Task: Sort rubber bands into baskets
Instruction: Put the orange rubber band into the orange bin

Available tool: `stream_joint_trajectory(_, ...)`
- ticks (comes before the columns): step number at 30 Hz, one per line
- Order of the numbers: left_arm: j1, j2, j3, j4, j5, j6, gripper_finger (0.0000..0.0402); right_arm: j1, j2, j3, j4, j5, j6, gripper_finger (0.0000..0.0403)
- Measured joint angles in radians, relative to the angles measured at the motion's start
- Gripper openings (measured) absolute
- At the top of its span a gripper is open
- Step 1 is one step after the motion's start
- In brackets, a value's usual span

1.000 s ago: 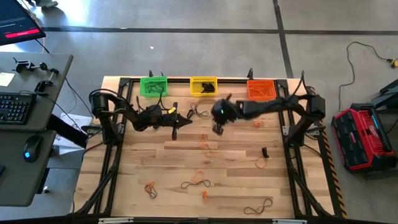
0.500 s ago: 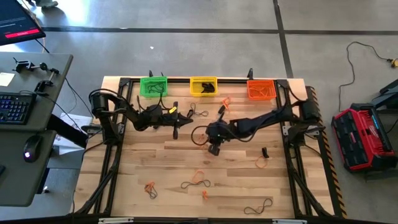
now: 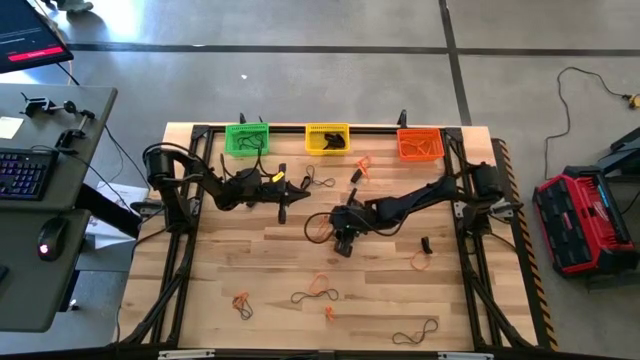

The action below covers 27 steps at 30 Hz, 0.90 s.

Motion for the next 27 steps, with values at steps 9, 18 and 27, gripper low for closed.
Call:
stream_joint_trajectory(9, 0.0, 0.0, 0.0, 0.0, 0.0, -0.003, 0.0, 0.0, 0.001, 0.0, -0.01, 0.026, -0.051, 0.0007)
stream_joint_trajectory(18, 0.0, 0.0, 0.0, -0.001, 0.0, -0.004, 0.0, -0.004, -0.089, -0.005, -0.122, 0.09, -0.086, 0.0002)
stream_joint_trajectory(27, 0.0, 0.0, 0.0, -0.001, 0.0, -0.004, 0.0, -0.054, -0.294, -0.004, -0.373, 0.292, -0.071, 0.0)
